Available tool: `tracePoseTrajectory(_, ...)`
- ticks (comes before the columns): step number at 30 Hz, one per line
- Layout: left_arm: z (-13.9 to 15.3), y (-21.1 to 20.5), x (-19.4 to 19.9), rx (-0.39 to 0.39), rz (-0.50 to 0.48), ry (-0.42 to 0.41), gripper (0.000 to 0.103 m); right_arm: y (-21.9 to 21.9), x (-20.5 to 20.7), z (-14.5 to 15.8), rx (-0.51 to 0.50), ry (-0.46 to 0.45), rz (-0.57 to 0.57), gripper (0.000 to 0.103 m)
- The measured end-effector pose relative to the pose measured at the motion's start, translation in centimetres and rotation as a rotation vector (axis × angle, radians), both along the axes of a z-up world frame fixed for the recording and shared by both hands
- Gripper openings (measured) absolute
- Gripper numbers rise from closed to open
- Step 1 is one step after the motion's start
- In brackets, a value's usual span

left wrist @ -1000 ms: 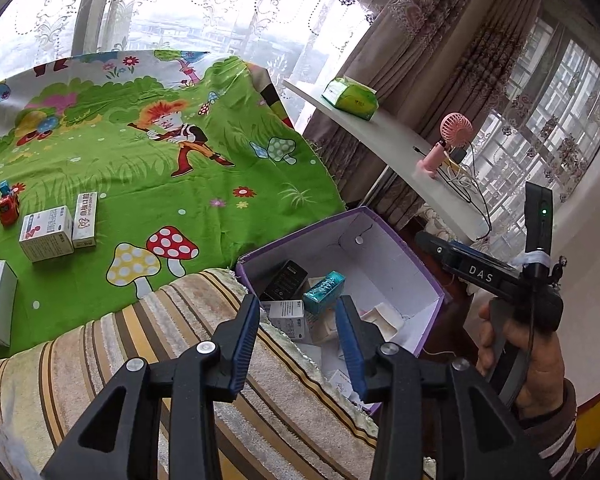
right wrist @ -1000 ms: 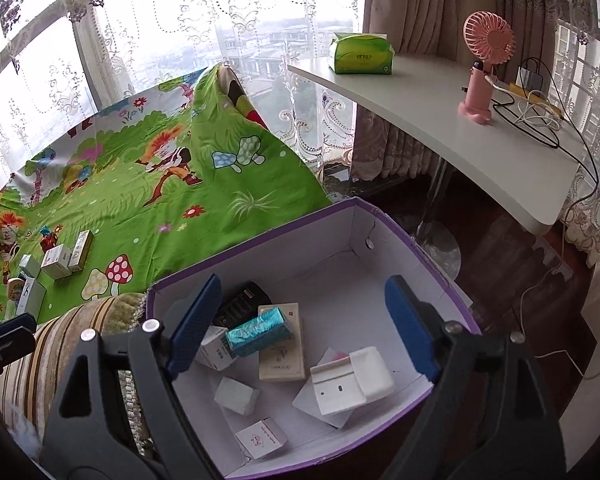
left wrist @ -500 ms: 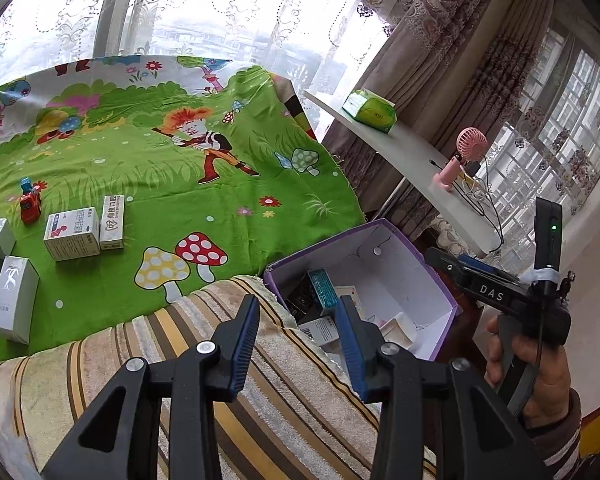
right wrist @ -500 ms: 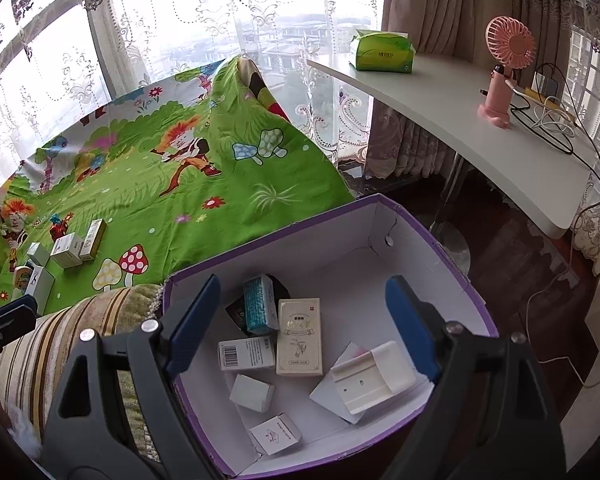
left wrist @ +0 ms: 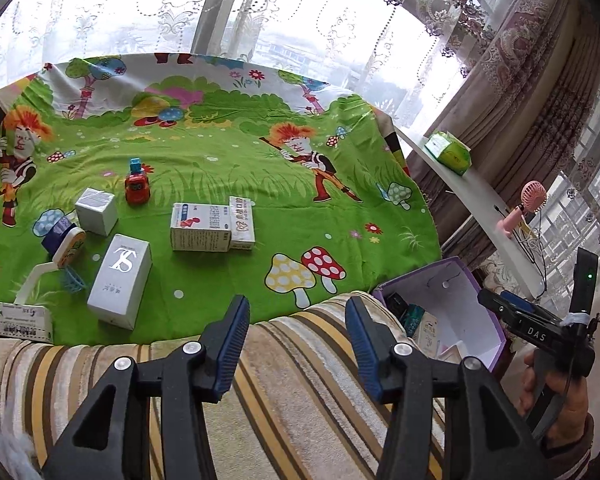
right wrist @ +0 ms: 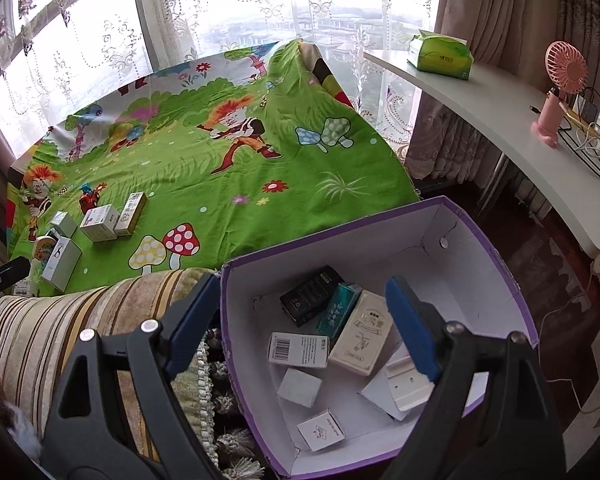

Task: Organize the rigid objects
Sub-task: 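Move both open tools back over the boxes on the bed, then grasp the Penciclovir cream box with the left tool while the right grasps the white medicine box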

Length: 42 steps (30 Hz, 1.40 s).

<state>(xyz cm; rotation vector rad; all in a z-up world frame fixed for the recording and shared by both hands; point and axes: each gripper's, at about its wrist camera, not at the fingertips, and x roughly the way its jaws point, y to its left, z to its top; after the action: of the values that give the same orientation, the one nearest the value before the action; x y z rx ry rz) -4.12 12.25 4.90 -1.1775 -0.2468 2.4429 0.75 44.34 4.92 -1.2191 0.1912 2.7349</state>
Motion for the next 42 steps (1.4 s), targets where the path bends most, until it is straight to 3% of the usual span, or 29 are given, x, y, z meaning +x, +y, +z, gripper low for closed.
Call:
tracePoseTrajectory(12, -2.1, -10.6, -0.6, -0.133, 0.245, -0.072, 0.074, -5.3, -1.6, -1.3, -0.025, -0.041, 0.124, 0.090)
tracePoseTrajectory(18, -3.5, -14.2, -1.0, -0.179, 0.307, -0.150, 0.082, -7.5, -2.4, -2.0, -0.038, -0.068, 0.176, 0.090)
tracePoseTrajectory(28, -5.6, -16.8, -2.9, -0.294, 0.353, -0.254, 0.085, -10.5, -3.6, -3.0, -0.023, -0.103, 0.253, 0.090)
tracePoseTrajectory(42, -8.0, -16.3, -6.1, -0.449, 0.352, -0.329, 0.090, -13.2, -5.9, -3.5, 0.013, -0.130, 0.322, 0.090)
